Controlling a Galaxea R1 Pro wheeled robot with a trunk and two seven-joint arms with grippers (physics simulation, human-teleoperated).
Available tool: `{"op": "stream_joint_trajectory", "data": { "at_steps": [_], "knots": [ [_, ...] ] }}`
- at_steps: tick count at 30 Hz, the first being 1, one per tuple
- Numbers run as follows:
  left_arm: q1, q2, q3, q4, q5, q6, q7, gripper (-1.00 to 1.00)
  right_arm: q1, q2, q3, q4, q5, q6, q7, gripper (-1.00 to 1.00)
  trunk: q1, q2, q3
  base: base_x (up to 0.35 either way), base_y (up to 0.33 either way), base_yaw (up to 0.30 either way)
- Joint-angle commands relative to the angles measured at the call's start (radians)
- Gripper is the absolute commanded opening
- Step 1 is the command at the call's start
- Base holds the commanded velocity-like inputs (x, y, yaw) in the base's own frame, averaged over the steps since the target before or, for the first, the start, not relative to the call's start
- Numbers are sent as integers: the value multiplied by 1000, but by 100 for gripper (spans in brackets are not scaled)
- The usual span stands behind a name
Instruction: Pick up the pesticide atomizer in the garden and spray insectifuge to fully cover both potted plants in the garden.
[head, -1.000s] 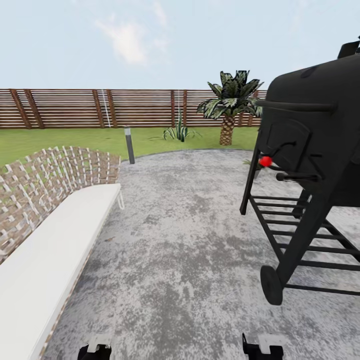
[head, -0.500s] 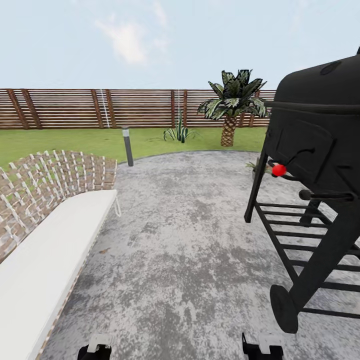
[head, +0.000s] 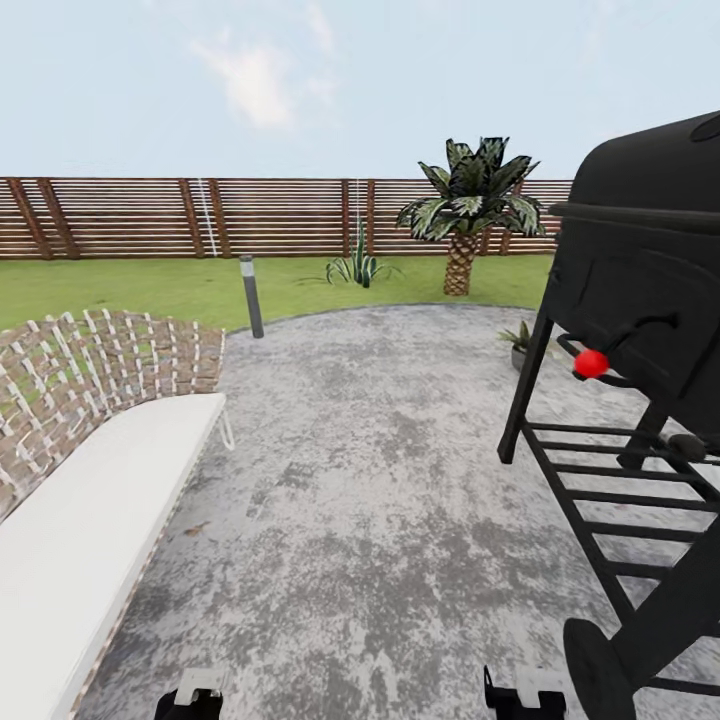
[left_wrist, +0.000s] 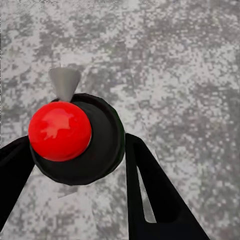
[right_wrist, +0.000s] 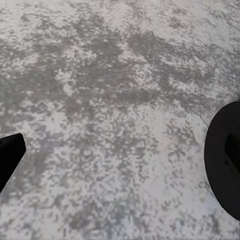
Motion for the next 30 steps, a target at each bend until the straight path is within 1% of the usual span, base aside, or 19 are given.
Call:
{"op": "stream_joint_trajectory", "data": {
  "at_steps": [1,24,30],
  "knots": [
    [-1,0,-7,1,10,-3,-4,-100,-1,0,8,1,1,-1,-9,100,0,0,-1,337,69,0],
    [-1,-1,-8,1,10,-4,-4,-100,-1,1,8,0,0,-1,-9,100,0,0,-1,337,80,0],
    [-1,-1,-8,1,10,-4,-4,-100,-1,1,8,0,0,-1,-13,100,0,0,-1,337,27,-15]
  ]
}}
